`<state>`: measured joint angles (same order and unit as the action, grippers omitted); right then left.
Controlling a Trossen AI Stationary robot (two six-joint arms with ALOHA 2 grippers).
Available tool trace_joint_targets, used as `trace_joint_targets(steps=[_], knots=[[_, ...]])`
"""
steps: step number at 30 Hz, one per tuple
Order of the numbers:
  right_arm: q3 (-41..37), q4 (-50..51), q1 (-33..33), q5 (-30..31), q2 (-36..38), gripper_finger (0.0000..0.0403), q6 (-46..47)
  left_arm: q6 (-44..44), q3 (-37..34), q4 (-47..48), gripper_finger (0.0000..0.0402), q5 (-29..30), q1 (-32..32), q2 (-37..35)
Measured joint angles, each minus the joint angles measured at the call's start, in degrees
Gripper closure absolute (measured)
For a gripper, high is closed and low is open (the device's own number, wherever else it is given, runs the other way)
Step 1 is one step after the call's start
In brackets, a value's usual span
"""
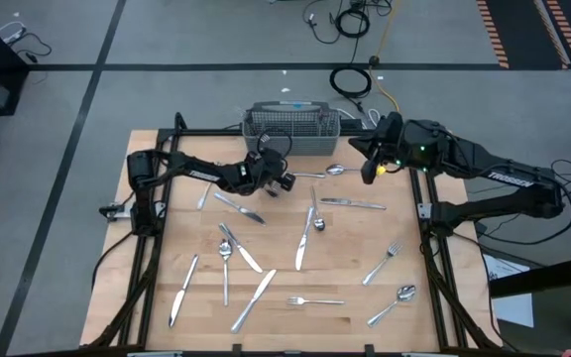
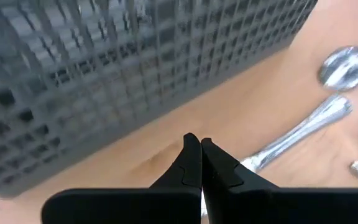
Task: Sort silverware
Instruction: Put the silver table knife into the silverware organizer
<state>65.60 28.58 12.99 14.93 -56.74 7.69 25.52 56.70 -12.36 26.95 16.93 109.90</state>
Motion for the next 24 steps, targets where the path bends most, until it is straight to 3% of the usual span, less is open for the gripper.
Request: trace_joint_targets(steps=[7,14,24], knots=[[0.00,-0.40,0.00,-0.33,0.82,0.0403,0.28,2.71,0.44,-0.95,0.0401,-2.37,0.41,2.45],[0.00,-1.29,-0.66,-1.74,1.52,0.0403,1.40,5.73,3.64,0.07,0.0402,-12.51,0.38,7.48],[0.02,1.34,-2.90,-1.50,2.08,0.0403,2.26,6.91,3.94,6.32,0.0402,-18.58,-6.36,5.45]])
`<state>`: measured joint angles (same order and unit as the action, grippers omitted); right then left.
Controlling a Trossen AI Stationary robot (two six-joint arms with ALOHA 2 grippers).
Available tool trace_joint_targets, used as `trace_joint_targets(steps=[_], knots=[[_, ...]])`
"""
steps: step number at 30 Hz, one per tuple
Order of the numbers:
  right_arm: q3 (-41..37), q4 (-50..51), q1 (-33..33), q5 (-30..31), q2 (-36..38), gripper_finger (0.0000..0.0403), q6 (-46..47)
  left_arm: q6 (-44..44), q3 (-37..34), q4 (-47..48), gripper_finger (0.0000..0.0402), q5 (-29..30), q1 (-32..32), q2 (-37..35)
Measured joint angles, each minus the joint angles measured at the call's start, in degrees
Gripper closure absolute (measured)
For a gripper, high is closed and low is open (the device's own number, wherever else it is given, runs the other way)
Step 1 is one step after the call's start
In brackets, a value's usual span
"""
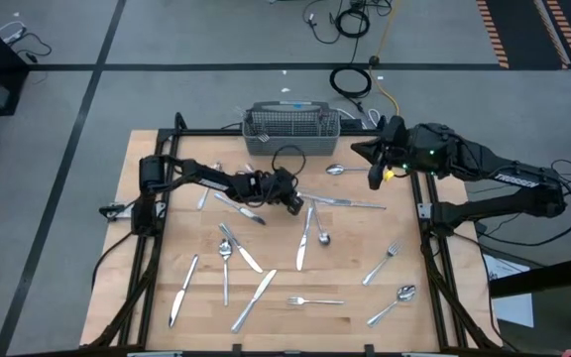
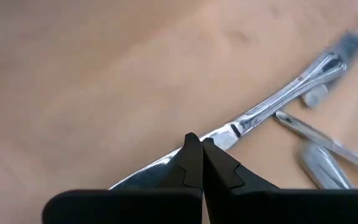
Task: Sort silverware
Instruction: Put the silver table knife into the silverware organizer
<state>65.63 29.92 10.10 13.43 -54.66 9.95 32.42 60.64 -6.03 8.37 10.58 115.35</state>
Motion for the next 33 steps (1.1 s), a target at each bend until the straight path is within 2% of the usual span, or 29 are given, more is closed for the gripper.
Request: trace_joint_targets(steps=[5,9,16,19,27,33], knots=[[-0.51,9.16,-0.38,0.17,-2.06,0.0403,5.63,0.69,-0.04,1.13,0.0402,-0.12,-3.15,-0.28],[-5.41,12.66,-2.65,-0.04,-4.52,0.0403,12.23,1.98,-0.06,0.79,0.0402,-0.79,-4.94,-0.26],[-17.26,7.63,-8.61,-0.31,-8.88,0.0403,25.72,7.23,-0.11,0.86,0.0402,-2.39,-6.98,-0.24],[-20.77,4.48,-10.56,-1.07,-12.46,0.0403,30.79,12.00,-0.13,0.86,0.0402,-2.70,-6.82,-0.24],[-21.68,-3.67,-12.80,-2.99,-23.89,0.0403,33.04,15.07,-0.19,-0.24,0.0402,-3.87,-3.22,-0.17],[-21.66,-7.59,-11.92,-3.98,-28.14,0.0403,32.95,15.32,-0.22,-1.04,0.0402,-5.18,-1.27,-0.13]])
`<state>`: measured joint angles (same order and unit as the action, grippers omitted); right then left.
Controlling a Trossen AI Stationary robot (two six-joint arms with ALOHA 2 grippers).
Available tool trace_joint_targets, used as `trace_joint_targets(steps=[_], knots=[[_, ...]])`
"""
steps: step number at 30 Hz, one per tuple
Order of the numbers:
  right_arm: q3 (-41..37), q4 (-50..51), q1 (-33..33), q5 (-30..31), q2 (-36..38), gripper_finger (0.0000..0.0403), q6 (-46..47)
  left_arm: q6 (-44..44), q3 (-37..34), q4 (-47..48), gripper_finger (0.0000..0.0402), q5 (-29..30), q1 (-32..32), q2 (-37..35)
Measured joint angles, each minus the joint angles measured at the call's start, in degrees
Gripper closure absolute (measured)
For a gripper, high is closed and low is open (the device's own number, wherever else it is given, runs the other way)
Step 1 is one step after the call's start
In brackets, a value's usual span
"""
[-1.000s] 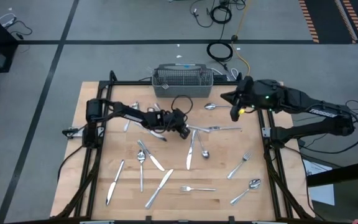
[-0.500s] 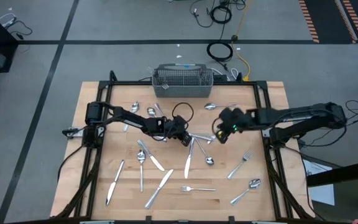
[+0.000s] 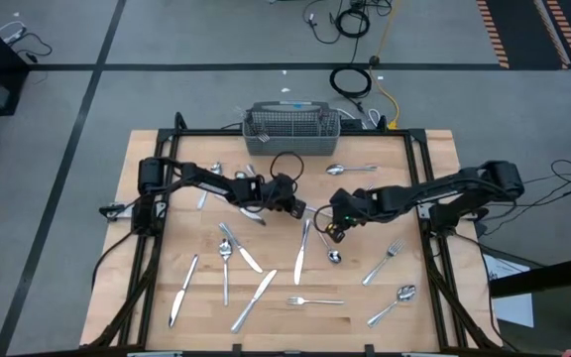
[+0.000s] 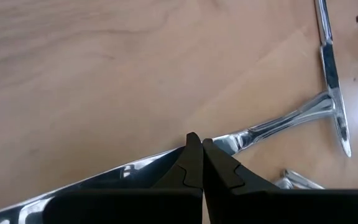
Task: Sort silverware
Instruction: Put the silver table knife into the silverware organizer
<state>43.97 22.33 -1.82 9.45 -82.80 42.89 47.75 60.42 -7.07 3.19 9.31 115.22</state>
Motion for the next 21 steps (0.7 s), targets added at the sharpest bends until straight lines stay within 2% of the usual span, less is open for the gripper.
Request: trace_joint_targets(steps=[9,13,21], knots=[[0.00,-1.26,4.36,-0.79,-1.54,0.0403,-1.55,1.58,-0.07,-0.79,0.0402,-0.16,0.42,0.04],[0.00,-1.28,6.37,-4.29,-1.54,0.0403,-1.79,2.50,-0.09,-1.64,0.0402,-0.11,0.47,0.09],[0.00,-0.41,6.30,-3.96,-1.54,0.0403,-2.84,2.45,-0.09,-2.30,0.0402,0.04,0.47,0.09]])
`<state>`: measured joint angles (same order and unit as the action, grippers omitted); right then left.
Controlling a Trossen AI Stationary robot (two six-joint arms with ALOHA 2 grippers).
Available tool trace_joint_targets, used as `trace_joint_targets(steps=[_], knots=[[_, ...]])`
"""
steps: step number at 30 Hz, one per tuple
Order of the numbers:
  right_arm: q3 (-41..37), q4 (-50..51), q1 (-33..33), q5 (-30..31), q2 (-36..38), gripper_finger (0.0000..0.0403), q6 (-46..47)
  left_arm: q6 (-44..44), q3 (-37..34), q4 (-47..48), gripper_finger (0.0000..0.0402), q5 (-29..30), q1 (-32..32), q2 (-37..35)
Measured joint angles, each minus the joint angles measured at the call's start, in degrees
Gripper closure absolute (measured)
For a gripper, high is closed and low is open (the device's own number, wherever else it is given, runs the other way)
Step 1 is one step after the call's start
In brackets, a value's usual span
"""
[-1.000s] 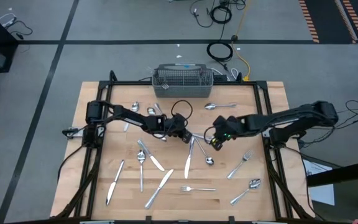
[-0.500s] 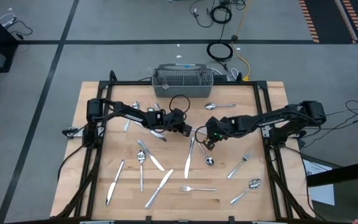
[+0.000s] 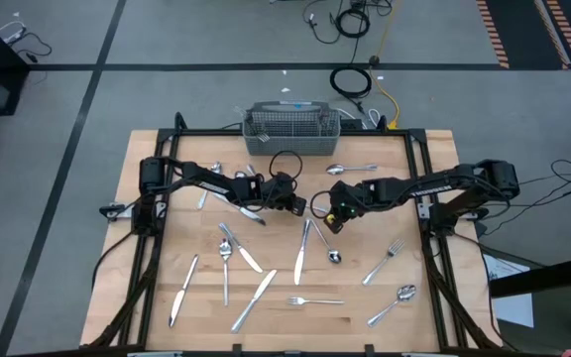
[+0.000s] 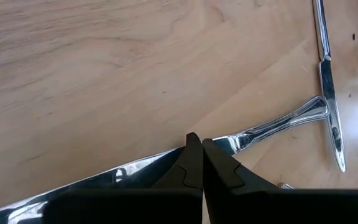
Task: Sort silverware
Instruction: Put the silver table knife into the silverware organizer
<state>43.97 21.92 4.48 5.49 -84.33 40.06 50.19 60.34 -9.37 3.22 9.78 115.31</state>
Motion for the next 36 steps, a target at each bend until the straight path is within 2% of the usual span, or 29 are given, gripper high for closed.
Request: trace_joint_targets(steps=[3,6,9,13,16,19,26,33,36], knots=[[0.03,-2.77,-0.01,-0.60,0.00,0.0396,-6.73,-0.19,0.00,-0.15,0.0402,0.02,-0.02,0.00],[0.54,-4.31,0.62,-2.83,0.02,0.0363,-13.61,-1.18,0.00,-0.19,0.0401,0.04,-0.02,0.00],[0.56,-1.96,0.87,-1.32,0.04,0.0301,-18.72,-1.23,-0.01,-0.31,0.0402,0.46,-0.04,0.00],[0.55,-0.79,1.73,4.94,0.04,0.0207,-22.30,-1.48,0.00,-0.39,0.0402,0.94,-0.04,0.00],[0.55,-3.45,3.34,4.27,0.03,0.0164,-25.08,-1.46,0.00,-0.41,0.0402,1.82,-0.04,0.00],[0.55,-5.47,4.28,2.17,-1.18,0.0158,-27.26,-1.46,0.00,-0.45,0.0402,2.89,-0.04,0.00],[0.55,-7.79,5.07,0.41,-7.56,0.0179,-29.57,-1.16,0.00,-0.65,0.0402,3.23,-0.04,0.00],[0.87,-7.93,5.31,-1.56,-14.30,0.0170,-29.25,-1.17,0.02,-0.74,0.0401,3.80,-0.04,0.00],[1.24,-6.09,5.27,-0.85,-15.68,0.0198,-27.11,-1.20,0.04,-0.78,0.0401,4.02,-0.05,0.00]])
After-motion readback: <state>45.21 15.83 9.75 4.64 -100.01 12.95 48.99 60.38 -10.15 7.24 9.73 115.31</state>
